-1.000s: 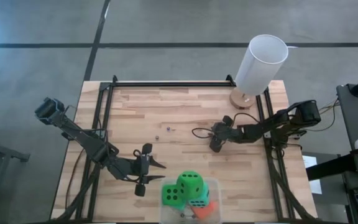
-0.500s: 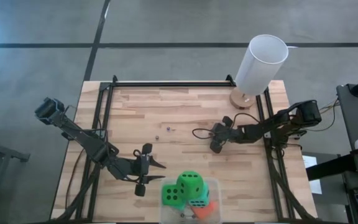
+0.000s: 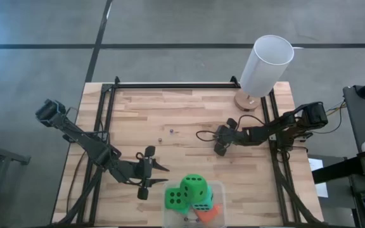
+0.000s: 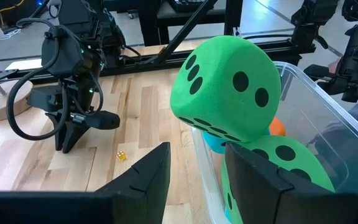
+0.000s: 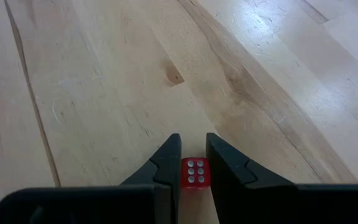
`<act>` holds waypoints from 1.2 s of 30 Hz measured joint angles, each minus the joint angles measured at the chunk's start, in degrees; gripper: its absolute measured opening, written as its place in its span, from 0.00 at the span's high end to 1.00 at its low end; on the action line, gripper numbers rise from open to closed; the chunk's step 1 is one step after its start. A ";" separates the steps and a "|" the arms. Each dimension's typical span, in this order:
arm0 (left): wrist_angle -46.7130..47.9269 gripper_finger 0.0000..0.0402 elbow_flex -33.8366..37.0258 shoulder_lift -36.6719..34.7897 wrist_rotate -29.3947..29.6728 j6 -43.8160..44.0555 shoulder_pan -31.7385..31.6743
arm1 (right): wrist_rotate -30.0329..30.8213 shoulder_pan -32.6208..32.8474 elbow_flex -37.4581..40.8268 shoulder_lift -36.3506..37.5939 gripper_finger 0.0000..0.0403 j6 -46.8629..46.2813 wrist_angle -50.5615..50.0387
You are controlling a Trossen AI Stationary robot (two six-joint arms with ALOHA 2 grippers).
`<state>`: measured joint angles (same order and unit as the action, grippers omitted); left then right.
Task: Pick & Place Dice
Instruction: Put the small red dice into the transparent bin
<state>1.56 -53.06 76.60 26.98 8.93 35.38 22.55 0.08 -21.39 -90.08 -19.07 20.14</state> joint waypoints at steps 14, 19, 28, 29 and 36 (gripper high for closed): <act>-0.02 0.61 0.00 0.00 0.00 0.02 0.00 | -0.29 -0.02 0.09 0.68 0.87 -0.24 -0.10; -0.02 0.61 0.00 0.00 0.00 0.02 0.00 | -0.40 -0.02 0.20 1.60 0.87 0.95 -0.48; -0.05 0.61 0.00 0.00 0.44 0.02 0.00 | -0.58 -0.01 0.26 4.87 0.87 1.25 -2.85; -0.07 0.61 0.00 0.00 0.44 0.02 0.00 | -0.56 0.00 0.26 5.05 0.87 1.22 -3.12; -0.06 0.61 0.00 0.00 0.46 0.02 0.00 | -0.50 0.00 0.20 5.23 0.87 -0.26 -3.45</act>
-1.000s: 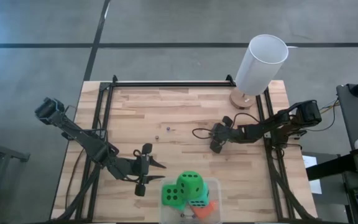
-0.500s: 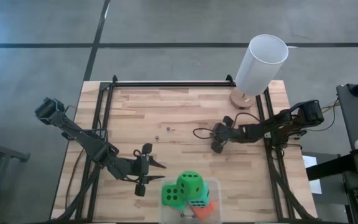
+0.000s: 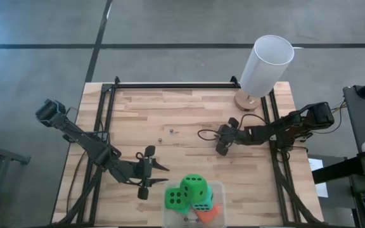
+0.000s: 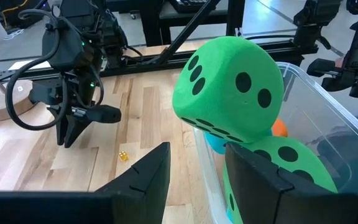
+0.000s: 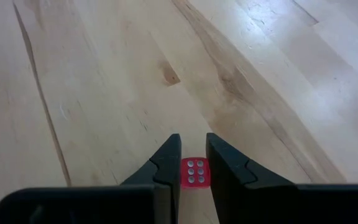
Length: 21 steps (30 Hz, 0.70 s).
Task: Pick & Place Dice
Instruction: Put the small red dice into the transparent bin
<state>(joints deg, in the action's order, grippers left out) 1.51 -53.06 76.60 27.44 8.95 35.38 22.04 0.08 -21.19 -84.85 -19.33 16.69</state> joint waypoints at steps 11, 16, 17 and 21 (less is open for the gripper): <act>0.01 0.60 0.00 0.00 0.00 -0.02 0.00 | -0.01 0.01 -0.04 0.01 0.87 -0.64 0.06; 0.01 0.60 0.00 0.00 0.00 0.02 0.00 | -0.21 0.02 -0.07 0.02 0.87 -0.64 0.05; 0.00 0.60 0.00 0.00 0.00 0.02 0.01 | -0.41 0.02 -0.07 0.02 0.87 -0.62 0.06; 0.00 0.60 0.00 0.00 0.00 0.02 0.00 | -1.14 0.02 -0.09 0.03 0.87 -0.35 0.07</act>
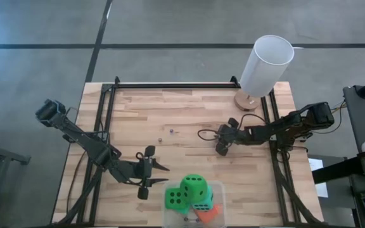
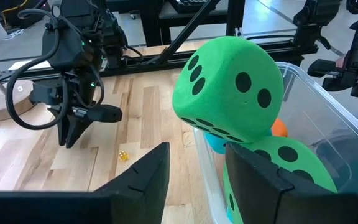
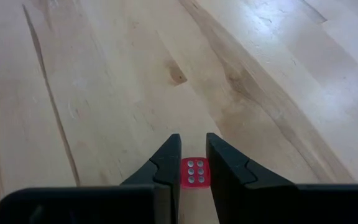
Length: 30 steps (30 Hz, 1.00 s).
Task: Pick & Place Dice
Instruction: Put the small red dice into the transparent bin
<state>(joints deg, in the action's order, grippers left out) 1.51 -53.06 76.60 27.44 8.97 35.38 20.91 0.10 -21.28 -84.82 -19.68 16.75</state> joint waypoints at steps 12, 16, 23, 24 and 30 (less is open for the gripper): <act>0.01 0.58 0.00 0.00 0.00 0.02 0.00 | 0.02 0.00 -0.66 0.10 0.87 0.42 0.04; 0.01 0.57 0.00 0.00 0.00 0.04 0.00 | 0.02 0.00 -1.03 0.10 0.87 1.23 0.08; 0.01 0.58 0.00 0.00 0.00 0.20 0.00 | 0.02 0.00 -1.03 0.10 0.87 1.82 0.02; 0.01 0.59 0.00 0.00 0.00 0.20 0.00 | 0.02 0.00 -1.03 0.10 0.87 1.90 0.02; 0.01 0.58 0.00 0.00 0.00 0.20 0.00 | 0.04 0.00 -1.03 1.09 0.87 2.08 -0.11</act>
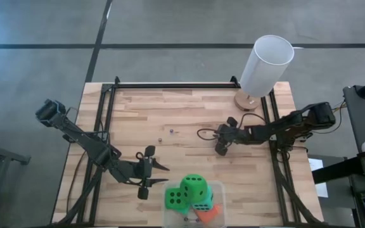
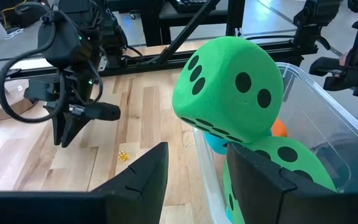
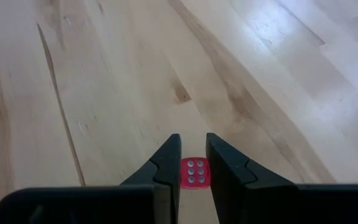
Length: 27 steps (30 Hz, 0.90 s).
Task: Pick & Place Dice
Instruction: Put the small red dice into the transparent bin
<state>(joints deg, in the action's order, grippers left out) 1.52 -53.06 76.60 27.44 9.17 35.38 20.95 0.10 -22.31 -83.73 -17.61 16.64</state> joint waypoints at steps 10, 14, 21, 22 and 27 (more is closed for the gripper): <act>0.02 0.57 0.00 0.00 0.00 -0.04 0.01 | 0.02 -0.02 0.03 8.64 0.87 1.20 -4.71; 0.03 0.58 0.00 0.00 0.00 -0.04 0.00 | 0.83 0.00 0.04 14.58 0.87 1.52 -8.93; 0.63 0.57 0.00 0.00 0.00 -0.20 0.01 | 1.55 0.09 0.04 24.94 0.87 1.27 -16.84; 0.64 0.57 0.00 0.00 0.00 -0.22 0.01 | 1.55 0.11 0.04 26.13 0.87 1.27 -17.32; 1.60 0.56 0.00 0.00 0.00 -0.21 0.00 | 1.48 0.11 0.04 31.35 0.87 1.53 -18.17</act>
<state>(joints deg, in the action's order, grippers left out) 3.12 -53.06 76.60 27.44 8.96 35.38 22.43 0.21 -22.26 -52.38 -16.08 -1.52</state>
